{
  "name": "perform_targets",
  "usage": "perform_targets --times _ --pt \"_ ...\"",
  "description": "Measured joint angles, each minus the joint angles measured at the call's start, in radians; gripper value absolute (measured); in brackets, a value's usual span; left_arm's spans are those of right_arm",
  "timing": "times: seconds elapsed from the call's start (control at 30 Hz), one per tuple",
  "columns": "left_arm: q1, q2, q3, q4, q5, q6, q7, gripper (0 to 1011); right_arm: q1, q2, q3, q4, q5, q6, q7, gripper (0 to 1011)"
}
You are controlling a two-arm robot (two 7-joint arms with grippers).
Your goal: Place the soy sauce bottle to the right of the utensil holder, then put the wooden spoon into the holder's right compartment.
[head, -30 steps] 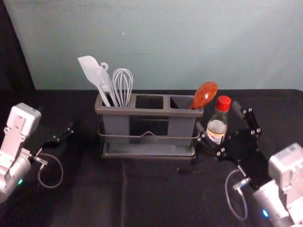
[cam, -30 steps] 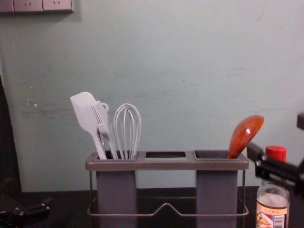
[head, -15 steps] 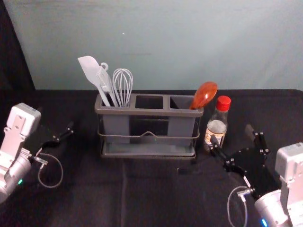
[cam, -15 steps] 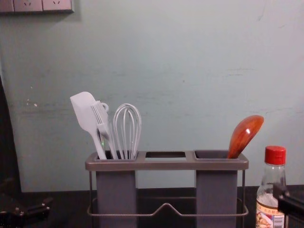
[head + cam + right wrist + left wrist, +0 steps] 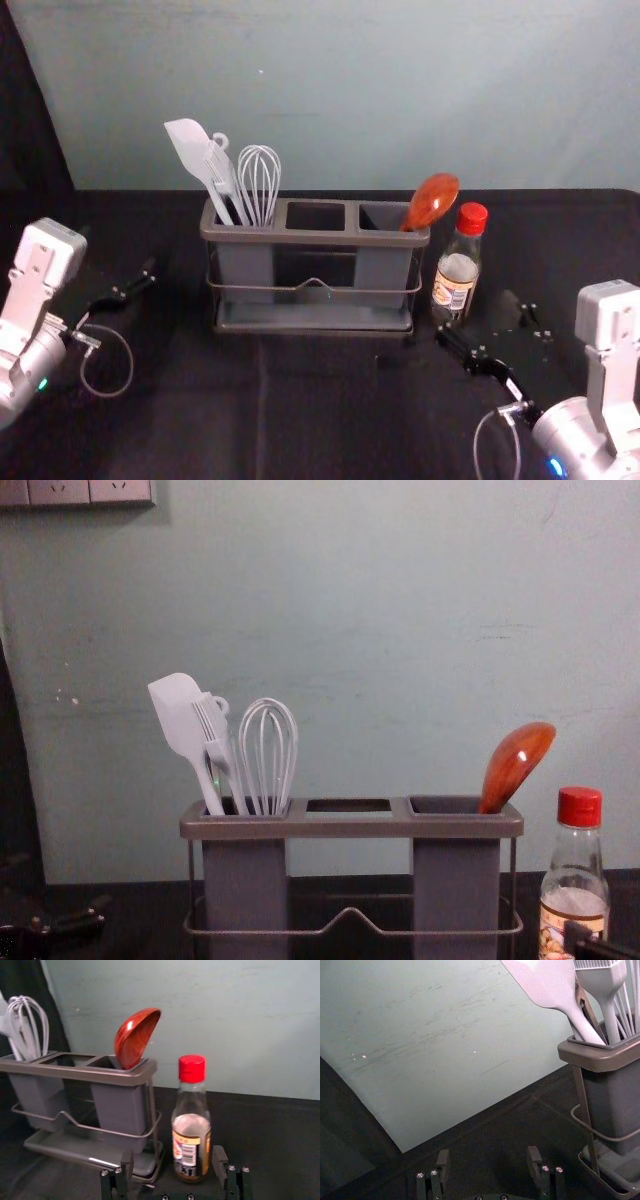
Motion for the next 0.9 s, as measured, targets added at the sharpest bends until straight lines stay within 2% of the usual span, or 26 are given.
perform_targets --times 0.17,0.47,0.9 --pt "0.0 0.0 0.0 0.0 0.0 0.0 0.0 1012 0.008 0.002 0.003 0.007 0.005 0.02 0.039 1002" --pt "0.0 0.0 0.0 0.0 0.0 0.0 0.0 1012 0.01 -0.006 0.016 0.004 0.006 0.063 0.067 1002" --pt "0.0 0.0 0.0 0.0 0.0 0.0 0.0 1011 0.009 -0.004 0.012 0.004 0.006 0.054 0.066 1002"
